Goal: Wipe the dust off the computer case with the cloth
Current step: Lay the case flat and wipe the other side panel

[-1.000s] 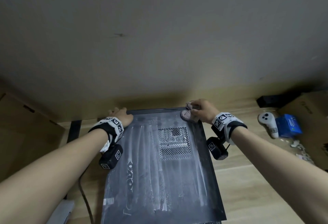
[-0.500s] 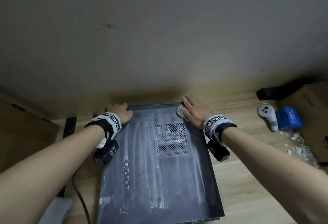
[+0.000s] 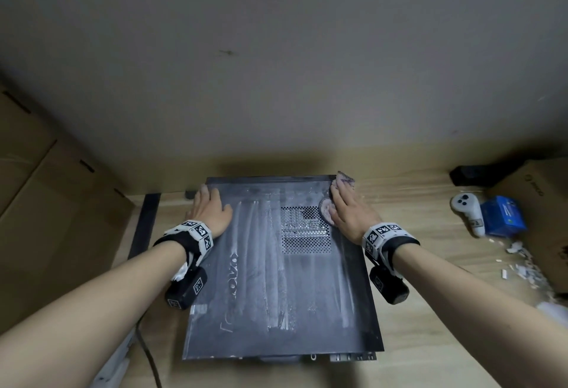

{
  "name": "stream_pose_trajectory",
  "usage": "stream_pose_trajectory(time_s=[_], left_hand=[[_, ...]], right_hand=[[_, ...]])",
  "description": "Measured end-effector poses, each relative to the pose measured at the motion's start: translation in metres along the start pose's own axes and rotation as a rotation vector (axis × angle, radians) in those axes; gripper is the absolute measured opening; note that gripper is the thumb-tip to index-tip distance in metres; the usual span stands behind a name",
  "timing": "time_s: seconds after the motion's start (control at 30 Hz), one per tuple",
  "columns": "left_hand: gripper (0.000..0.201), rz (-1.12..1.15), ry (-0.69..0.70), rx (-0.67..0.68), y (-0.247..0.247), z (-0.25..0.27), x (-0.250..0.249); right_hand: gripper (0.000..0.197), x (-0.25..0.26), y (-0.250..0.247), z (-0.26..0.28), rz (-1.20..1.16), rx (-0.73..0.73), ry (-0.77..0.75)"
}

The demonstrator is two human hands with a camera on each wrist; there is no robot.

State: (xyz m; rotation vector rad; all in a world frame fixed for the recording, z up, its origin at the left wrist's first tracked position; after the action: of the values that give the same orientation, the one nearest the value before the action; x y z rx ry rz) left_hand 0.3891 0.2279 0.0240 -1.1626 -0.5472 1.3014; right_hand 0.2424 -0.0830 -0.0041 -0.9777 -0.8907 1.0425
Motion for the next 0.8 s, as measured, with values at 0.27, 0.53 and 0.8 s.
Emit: stream_pose_trajectory(time_s=[0.27, 0.53, 0.8], left_hand=[[0.064, 0.085, -0.059, -0.075, 0.025, 0.074, 0.017], [0.05, 0.179, -0.155, -0.114, 0.051, 0.138, 0.033], [0.054, 0.291, -0.232, -0.008, 0.072, 0.168, 0.039]], right_hand=[[0.065, 0.007, 0.027, 0.061, -0.005, -0.045, -0.038], [0.062, 0.014, 0.047, 0.117, -0.025, -0.068, -0.054], [0.062, 0.027, 0.067, 0.169, -0.049, -0.099, -0.008]])
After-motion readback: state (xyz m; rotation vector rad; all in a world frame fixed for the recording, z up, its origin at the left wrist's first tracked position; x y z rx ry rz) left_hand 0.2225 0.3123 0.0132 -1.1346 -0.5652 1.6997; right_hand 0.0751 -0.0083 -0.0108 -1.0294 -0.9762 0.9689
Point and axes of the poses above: each hand's wrist, its own z-axis away from the middle knuckle, its own y-axis out of the palm, x = y × z, the point moved 1 cm from there along -z, towards the middle knuckle, and after that the axes turned 5 degrees about y, right-handed, at the moved point
